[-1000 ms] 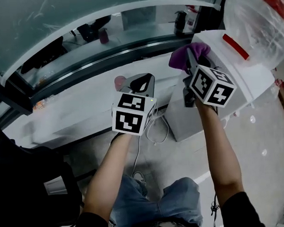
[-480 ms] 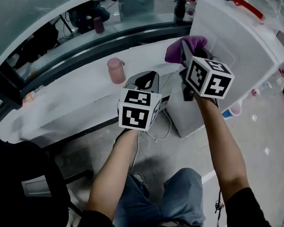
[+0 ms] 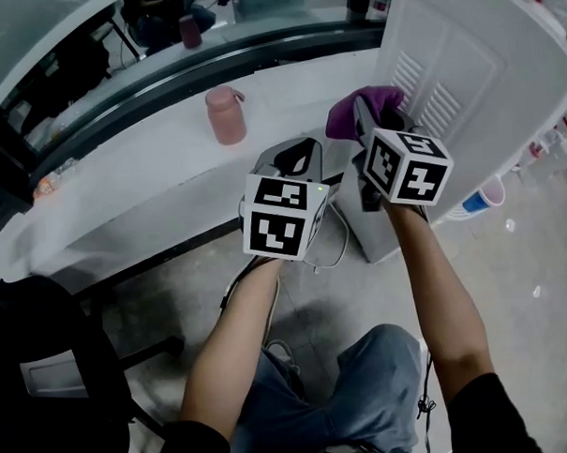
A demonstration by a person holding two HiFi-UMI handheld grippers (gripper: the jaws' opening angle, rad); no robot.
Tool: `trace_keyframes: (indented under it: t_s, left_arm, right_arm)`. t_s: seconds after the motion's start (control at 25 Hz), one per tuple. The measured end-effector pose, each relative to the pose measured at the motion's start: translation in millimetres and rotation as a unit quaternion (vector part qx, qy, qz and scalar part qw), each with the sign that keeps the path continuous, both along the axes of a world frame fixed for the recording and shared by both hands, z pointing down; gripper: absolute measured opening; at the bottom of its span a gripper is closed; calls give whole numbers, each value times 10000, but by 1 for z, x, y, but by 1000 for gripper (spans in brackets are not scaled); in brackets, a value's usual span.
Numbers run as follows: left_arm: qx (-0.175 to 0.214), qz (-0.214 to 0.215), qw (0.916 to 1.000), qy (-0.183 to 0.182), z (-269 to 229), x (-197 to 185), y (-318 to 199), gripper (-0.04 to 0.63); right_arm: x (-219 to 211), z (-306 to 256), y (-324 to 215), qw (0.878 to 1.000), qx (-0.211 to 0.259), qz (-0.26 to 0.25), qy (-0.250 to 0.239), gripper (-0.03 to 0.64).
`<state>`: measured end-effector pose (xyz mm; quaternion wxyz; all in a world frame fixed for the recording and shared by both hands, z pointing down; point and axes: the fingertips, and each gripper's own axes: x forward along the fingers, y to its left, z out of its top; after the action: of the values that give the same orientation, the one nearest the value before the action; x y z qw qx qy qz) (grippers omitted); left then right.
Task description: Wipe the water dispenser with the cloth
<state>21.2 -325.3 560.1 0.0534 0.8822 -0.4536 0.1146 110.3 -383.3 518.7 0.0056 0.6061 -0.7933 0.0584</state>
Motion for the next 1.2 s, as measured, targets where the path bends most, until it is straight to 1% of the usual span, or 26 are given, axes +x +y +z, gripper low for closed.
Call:
trace_keyframes:
  t_s: [0.16, 0.28, 0.4, 0.48, 0.6, 0.72, 0.84, 1.04, 1.2]
  left_arm:
    - [-82, 3, 10000, 5, 19, 0, 1, 28]
    - [-112, 5, 9999, 84, 29, 1, 2, 28]
    - [-172, 8, 9998, 141, 39, 4, 2, 28]
    - [-147, 0, 9998, 118, 43, 5, 2, 28]
    - [-87, 44, 10000, 19, 44, 7, 5, 28]
    - [-63, 70, 10000, 0, 43, 7, 7, 28]
    - [-35, 46, 10000, 32, 42, 6, 9, 28]
    - [-93, 65, 9999, 94, 43, 12, 11, 28]
    - [-46, 130, 9998, 106, 37, 17, 13, 28]
  right_arm:
    - [1, 50, 0, 9996, -291, 41, 7, 43]
    - [1, 90, -1, 9984, -557, 57, 60, 43]
    - [1, 127, -4, 9967, -799, 62, 163, 43]
    - [1, 147, -6, 9957, -902, 49, 228, 43]
    - [1, 170, -8, 9946, -1006, 25, 254, 43]
    - [3, 195, -8, 9932, -1136, 41, 264, 43]
    - [2, 225, -7, 9908, -1322, 26, 285, 43]
    - [4, 277, -3, 9839, -1771, 32, 214, 43]
    - [2, 304, 0, 9794, -2007, -4, 236, 43]
